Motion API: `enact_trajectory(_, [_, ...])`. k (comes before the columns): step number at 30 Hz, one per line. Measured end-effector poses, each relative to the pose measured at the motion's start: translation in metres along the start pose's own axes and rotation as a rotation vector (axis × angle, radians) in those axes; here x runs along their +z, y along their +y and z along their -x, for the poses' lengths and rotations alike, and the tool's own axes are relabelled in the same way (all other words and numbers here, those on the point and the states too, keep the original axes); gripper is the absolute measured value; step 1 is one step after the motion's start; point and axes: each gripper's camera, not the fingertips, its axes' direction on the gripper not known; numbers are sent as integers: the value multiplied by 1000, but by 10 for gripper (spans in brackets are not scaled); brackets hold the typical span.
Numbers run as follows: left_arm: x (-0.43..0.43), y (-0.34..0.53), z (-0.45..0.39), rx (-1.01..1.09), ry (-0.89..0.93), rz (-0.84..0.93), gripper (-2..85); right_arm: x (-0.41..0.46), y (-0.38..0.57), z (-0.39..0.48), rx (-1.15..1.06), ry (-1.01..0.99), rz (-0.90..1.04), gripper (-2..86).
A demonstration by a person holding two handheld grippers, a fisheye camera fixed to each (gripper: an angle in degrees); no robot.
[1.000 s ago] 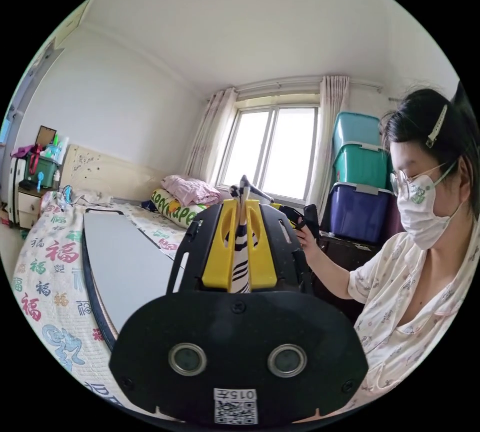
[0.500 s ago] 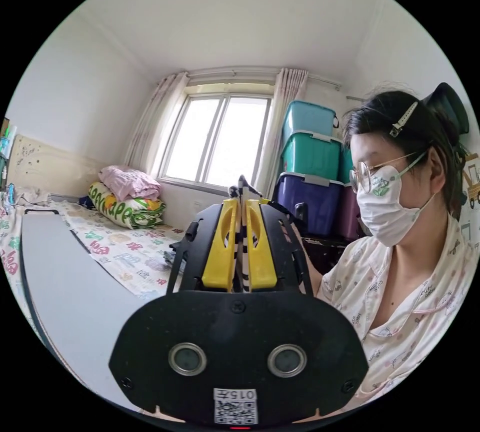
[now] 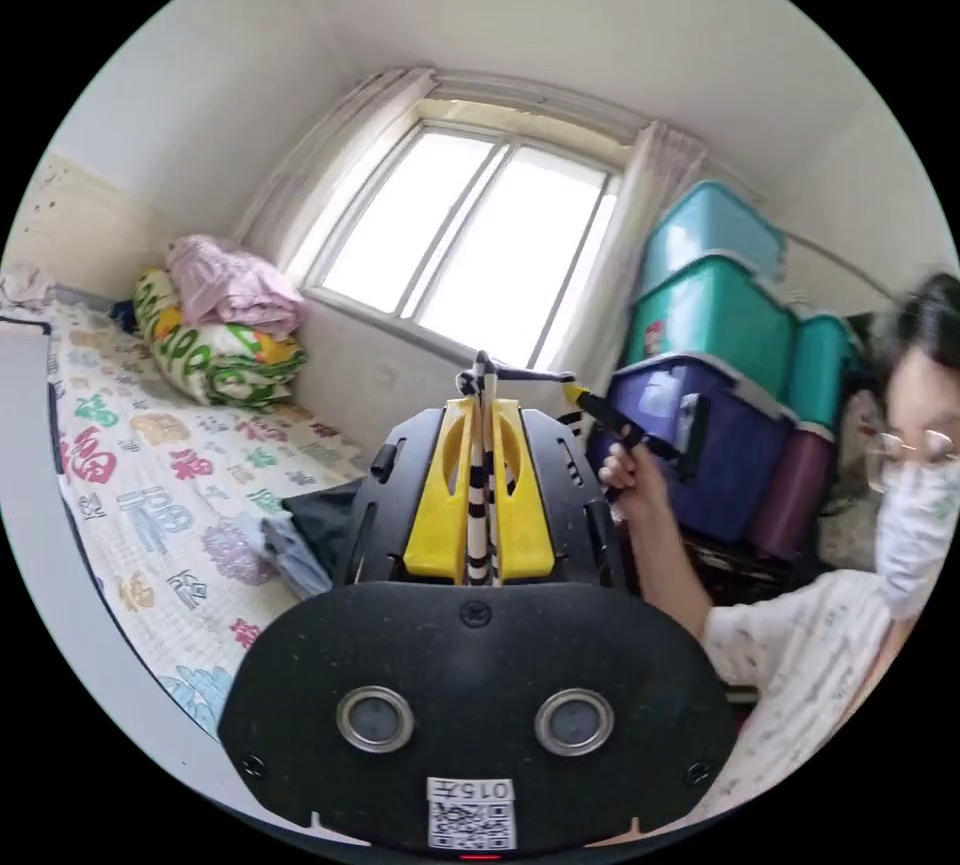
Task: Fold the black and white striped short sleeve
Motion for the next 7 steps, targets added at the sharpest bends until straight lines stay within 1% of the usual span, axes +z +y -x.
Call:
enact_trajectory(1, [22, -3, 11, -6, -53, 15, 42, 70, -11, -19, 45, 48, 98, 21])
enact_trajectory(2, [59, -5, 30, -4, -179, 64, 63, 137, -11, -38, 104, 113, 199, 12])
enact_trajectory(3, [80, -1, 46, -37, -280, 108, 71, 165, -8, -46, 133, 152, 249, 8])
enact_trajectory(4, [84, 9, 54, -73, -268, 114, 75, 210, 2, -55, 170, 223, 327, 1])
enact_trajectory(5, [82, 15, 55, -79, -233, 109, 74, 240, 16, -56, 155, 230, 357, -4])
enact_trajectory(6, [75, 28, 52, -65, -182, 112, 72, 253, 24, -56, 143, 217, 363, -5])
enact_trajectory(7, [62, 41, 47, -33, -188, 137, 71, 276, 42, -56, 118, 181, 376, -7])
